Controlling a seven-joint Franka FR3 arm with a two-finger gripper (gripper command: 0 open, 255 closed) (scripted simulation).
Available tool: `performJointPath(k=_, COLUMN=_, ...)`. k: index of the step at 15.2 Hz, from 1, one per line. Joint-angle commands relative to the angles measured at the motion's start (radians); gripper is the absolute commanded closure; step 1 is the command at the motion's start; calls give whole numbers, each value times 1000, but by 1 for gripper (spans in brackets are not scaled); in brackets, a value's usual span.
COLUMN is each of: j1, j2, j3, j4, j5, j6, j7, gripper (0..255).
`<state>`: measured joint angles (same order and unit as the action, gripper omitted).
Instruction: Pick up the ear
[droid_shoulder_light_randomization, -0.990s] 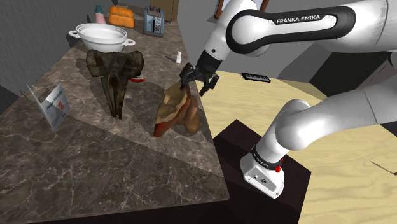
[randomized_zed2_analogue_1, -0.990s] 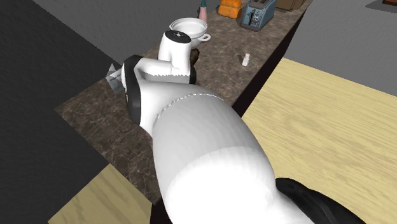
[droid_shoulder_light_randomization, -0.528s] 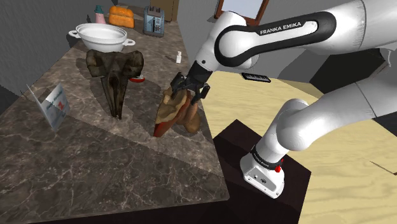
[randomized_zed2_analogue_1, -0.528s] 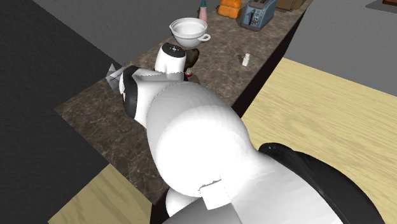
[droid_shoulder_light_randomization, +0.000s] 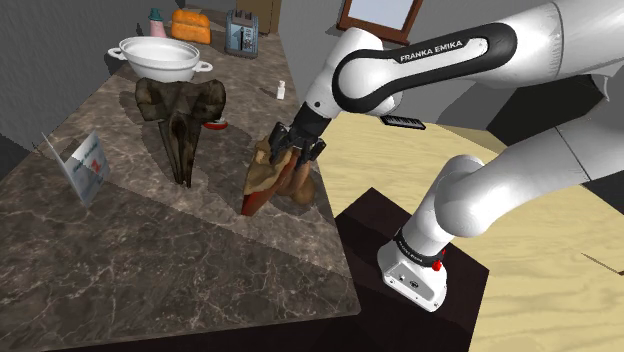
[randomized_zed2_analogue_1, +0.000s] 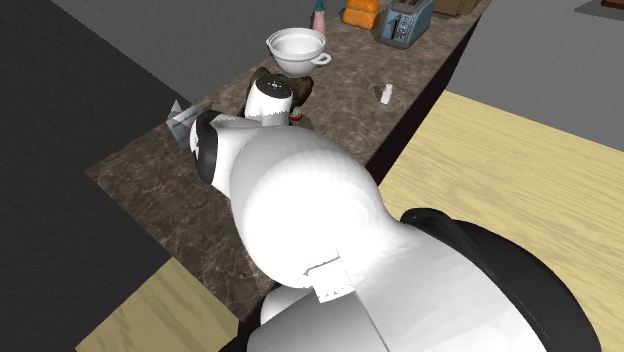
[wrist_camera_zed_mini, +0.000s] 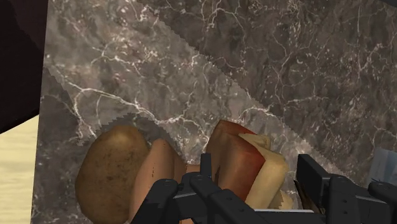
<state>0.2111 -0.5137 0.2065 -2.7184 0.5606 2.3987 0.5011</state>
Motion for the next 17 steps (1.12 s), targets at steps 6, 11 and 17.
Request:
performJointPath(k=6, j1=0, j2=-2, j3=0, j4=-7, j5=1, j6=2, j7=-1, gripper=255)
performJointPath(k=11, j1=-14, j2=-45, j3=-5, j4=31, j5=-30, j6=-76, j7=32, gripper=255)
performJointPath(k=17, j1=-27, j2=-84, j3=-12, j4=84, j5=-62, j6=-166, j7=65, gripper=255)
